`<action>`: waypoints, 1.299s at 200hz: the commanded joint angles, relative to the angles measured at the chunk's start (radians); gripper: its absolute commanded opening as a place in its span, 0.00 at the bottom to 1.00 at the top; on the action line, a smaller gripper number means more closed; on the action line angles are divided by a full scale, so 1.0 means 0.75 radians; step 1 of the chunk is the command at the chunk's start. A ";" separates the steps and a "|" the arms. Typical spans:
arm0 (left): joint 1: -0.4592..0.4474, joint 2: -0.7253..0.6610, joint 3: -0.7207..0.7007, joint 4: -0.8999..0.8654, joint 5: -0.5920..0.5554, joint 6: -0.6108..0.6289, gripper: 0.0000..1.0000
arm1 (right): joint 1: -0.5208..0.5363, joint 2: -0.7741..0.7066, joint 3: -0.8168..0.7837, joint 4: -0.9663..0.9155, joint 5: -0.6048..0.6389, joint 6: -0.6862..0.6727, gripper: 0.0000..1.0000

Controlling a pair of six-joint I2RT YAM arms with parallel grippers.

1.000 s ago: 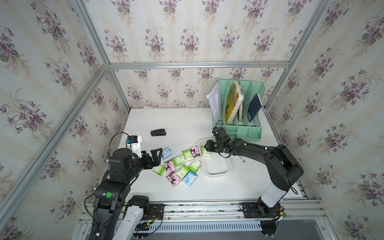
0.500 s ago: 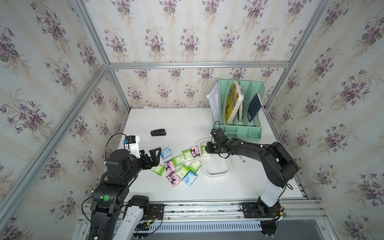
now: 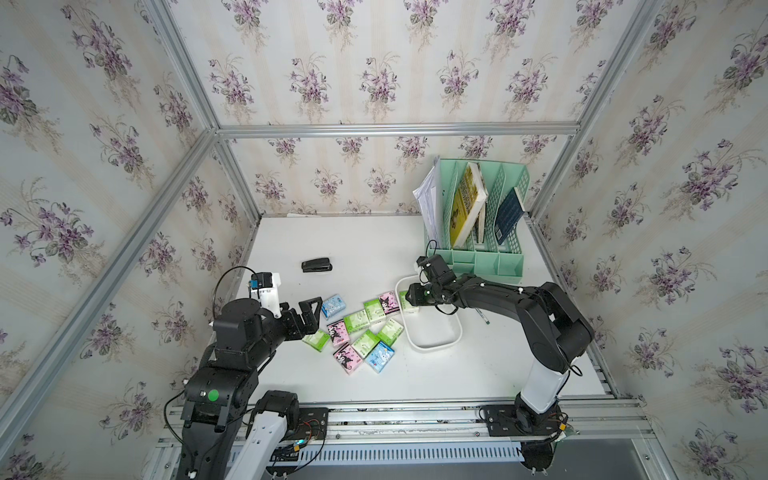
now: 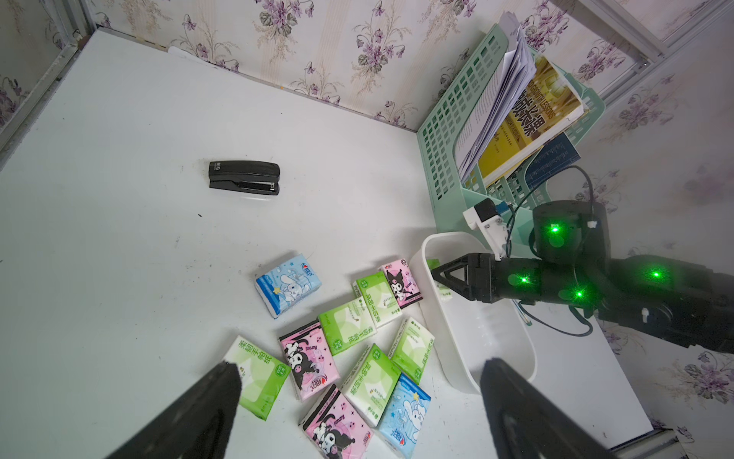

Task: Put the pocket tissues into the storage box
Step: Place the pocket tissues in the storage box, then pick up the pocket tissues from the center of the board.

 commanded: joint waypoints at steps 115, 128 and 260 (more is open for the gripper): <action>0.002 0.019 0.001 0.013 -0.080 -0.019 0.99 | 0.295 -0.023 0.293 -0.124 0.081 -0.099 0.57; 0.001 0.018 0.003 -0.009 -0.124 -0.033 0.99 | 0.325 0.036 0.352 -0.120 0.061 -0.091 0.57; -0.001 0.066 -0.023 -0.031 -0.185 -0.038 0.99 | 0.438 0.745 1.120 -0.328 -0.087 -0.069 0.65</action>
